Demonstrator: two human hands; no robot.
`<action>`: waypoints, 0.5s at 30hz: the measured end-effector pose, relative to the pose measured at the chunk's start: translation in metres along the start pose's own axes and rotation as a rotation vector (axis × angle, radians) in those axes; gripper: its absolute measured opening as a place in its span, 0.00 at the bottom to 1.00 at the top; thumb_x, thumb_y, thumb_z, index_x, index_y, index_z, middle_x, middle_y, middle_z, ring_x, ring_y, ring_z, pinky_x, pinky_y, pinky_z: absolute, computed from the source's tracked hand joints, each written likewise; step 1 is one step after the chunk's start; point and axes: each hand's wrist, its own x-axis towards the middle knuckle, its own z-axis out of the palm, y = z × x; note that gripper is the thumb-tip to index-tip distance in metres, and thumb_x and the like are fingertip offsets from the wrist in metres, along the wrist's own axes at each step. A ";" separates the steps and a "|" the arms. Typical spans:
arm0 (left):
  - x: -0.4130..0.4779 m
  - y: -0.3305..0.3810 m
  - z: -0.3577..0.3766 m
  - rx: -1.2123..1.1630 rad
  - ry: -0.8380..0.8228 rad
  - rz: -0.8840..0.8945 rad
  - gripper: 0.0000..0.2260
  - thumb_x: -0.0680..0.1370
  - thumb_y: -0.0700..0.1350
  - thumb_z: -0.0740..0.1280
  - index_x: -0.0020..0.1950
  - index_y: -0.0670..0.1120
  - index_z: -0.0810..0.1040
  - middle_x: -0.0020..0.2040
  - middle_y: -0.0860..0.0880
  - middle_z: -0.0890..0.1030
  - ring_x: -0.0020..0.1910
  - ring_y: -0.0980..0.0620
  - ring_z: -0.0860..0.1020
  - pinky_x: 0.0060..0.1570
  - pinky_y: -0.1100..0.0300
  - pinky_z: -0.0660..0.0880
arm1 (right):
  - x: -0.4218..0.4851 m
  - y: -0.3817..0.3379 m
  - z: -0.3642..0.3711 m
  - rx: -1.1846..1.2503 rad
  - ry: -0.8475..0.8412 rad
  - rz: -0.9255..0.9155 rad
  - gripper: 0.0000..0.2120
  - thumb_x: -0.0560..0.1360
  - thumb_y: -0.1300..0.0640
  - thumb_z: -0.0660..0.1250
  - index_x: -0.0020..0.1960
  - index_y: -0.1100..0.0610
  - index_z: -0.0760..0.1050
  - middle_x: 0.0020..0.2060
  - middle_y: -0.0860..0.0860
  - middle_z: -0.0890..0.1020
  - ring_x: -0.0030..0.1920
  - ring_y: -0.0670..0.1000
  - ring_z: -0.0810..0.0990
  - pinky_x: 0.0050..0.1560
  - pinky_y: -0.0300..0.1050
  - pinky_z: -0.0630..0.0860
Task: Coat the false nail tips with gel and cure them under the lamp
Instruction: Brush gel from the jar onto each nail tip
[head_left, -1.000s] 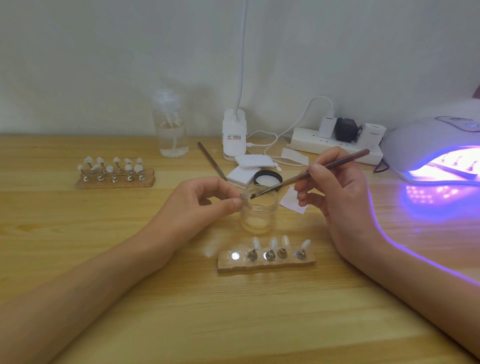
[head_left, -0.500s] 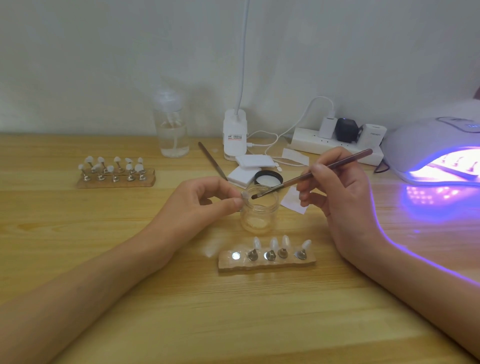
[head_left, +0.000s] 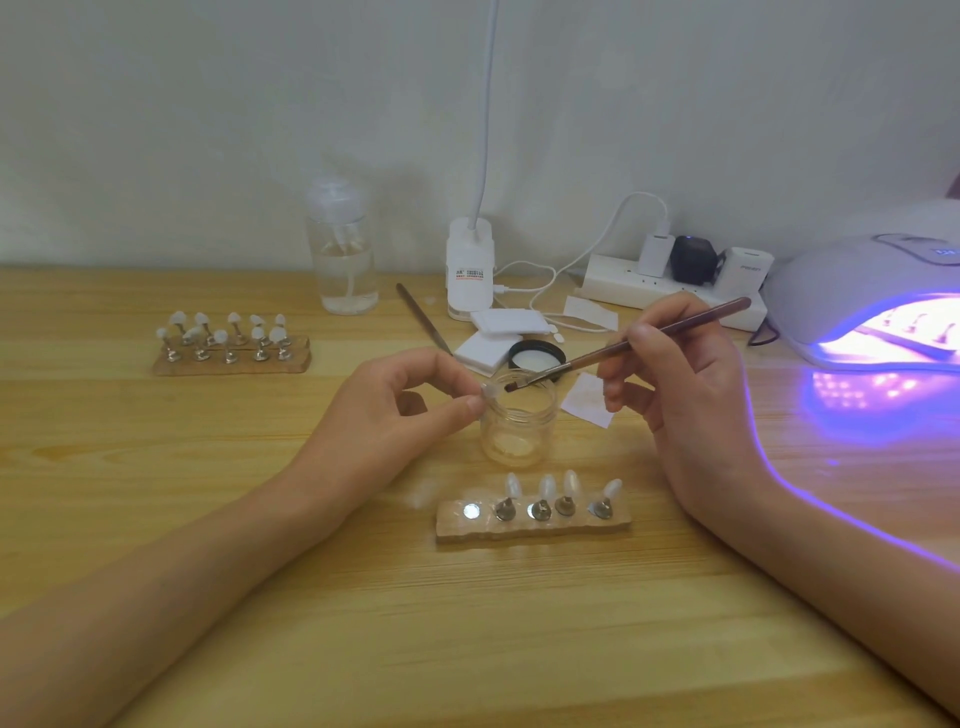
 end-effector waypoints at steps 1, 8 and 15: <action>0.000 0.000 0.000 0.003 0.006 0.015 0.05 0.75 0.46 0.73 0.40 0.54 0.81 0.40 0.60 0.82 0.26 0.60 0.66 0.27 0.71 0.64 | 0.000 0.000 0.001 0.018 -0.013 -0.010 0.04 0.78 0.60 0.63 0.44 0.55 0.72 0.33 0.53 0.81 0.31 0.50 0.79 0.32 0.40 0.76; 0.000 -0.002 0.001 0.013 0.014 0.063 0.06 0.75 0.44 0.73 0.40 0.54 0.81 0.33 0.64 0.78 0.25 0.60 0.64 0.26 0.73 0.62 | -0.002 -0.002 0.004 -0.003 -0.077 -0.023 0.03 0.79 0.60 0.62 0.45 0.57 0.71 0.34 0.52 0.83 0.34 0.50 0.81 0.33 0.40 0.77; -0.001 -0.001 0.001 0.042 0.017 0.114 0.06 0.76 0.43 0.73 0.41 0.52 0.80 0.32 0.65 0.77 0.24 0.60 0.64 0.26 0.73 0.62 | 0.001 -0.001 0.001 0.073 -0.030 0.018 0.07 0.79 0.60 0.62 0.43 0.53 0.73 0.33 0.53 0.81 0.32 0.50 0.78 0.30 0.40 0.75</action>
